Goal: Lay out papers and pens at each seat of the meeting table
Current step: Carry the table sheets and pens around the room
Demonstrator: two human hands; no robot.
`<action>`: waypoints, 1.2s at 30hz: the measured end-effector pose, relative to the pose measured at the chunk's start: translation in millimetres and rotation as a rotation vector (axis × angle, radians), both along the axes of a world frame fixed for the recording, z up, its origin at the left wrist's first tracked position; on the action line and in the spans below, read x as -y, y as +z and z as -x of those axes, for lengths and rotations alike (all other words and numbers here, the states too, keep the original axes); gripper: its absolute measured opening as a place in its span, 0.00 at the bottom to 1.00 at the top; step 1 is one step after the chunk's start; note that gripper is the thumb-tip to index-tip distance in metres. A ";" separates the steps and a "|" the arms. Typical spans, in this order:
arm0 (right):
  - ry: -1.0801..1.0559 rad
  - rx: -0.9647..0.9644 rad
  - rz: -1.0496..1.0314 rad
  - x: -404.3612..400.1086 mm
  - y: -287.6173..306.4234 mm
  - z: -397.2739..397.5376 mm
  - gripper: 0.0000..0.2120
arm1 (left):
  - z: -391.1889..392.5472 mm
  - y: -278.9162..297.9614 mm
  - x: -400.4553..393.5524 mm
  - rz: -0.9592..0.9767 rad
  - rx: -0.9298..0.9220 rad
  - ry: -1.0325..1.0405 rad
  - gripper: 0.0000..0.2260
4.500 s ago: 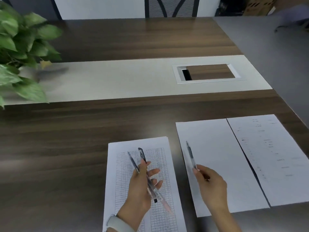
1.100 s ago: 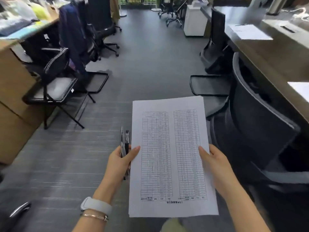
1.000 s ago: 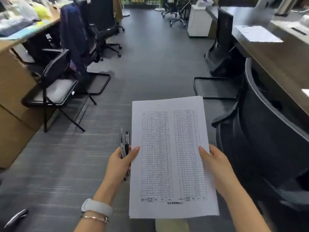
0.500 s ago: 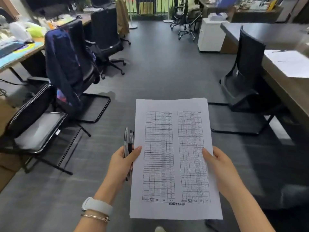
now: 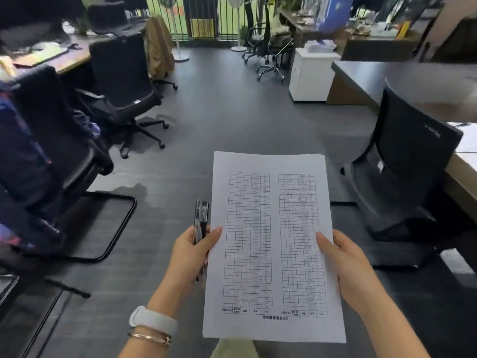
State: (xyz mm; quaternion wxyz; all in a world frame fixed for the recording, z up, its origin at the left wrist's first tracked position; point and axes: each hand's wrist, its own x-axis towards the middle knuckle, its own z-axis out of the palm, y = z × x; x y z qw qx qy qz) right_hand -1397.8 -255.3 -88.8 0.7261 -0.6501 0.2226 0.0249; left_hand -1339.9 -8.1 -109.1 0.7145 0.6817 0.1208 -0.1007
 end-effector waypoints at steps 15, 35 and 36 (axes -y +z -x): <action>-0.121 0.015 0.018 143.7 -7.4 -387.0 0.09 | -410.2 -9.8 151.4 0.021 -0.034 -0.099 0.09; -0.166 -0.030 0.025 361.2 -7.2 -945.6 0.08 | -979.8 -14.9 371.2 0.093 -0.053 -0.153 0.07; -0.176 -0.031 0.031 369.5 -5.9 -974.8 0.08 | -1011.7 -13.7 381.2 0.095 -0.051 -0.165 0.07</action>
